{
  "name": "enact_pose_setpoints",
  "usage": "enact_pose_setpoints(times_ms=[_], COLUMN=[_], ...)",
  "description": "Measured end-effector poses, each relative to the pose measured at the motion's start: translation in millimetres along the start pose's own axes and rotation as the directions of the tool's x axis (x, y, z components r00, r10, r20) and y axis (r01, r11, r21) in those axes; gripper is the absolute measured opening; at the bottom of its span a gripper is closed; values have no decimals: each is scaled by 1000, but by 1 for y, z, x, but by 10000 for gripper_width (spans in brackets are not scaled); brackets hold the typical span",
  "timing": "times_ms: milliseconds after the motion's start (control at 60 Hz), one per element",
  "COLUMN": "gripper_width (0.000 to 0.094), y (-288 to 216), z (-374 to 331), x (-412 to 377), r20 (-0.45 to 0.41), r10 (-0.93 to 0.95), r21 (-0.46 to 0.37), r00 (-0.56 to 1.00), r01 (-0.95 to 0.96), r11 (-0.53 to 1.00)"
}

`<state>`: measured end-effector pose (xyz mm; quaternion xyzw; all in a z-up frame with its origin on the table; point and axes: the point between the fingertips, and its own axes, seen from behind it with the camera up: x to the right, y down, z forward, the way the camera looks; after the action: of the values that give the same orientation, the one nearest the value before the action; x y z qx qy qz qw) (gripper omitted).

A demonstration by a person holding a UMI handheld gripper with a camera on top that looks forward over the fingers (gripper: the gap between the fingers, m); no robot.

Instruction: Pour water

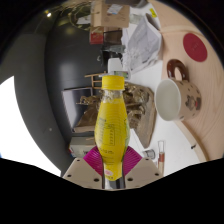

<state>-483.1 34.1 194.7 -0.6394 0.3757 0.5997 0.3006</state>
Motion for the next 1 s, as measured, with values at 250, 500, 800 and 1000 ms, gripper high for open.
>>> enact_pose_setpoints(times_ms=[250,500,800,1000], gripper_width=[218,218,218,235], y=[-105,-216,-268,-277], z=[-62,-108,-115,-117], x=[-77,-40,90,129], r20=[-247,-511,-571,-587], r10=[-800,-854,-821,-809], r21=[131,2,-173,-198], r00=[547,91,10,23], r01=[836,994,976,965], r11=[532,105,132,171])
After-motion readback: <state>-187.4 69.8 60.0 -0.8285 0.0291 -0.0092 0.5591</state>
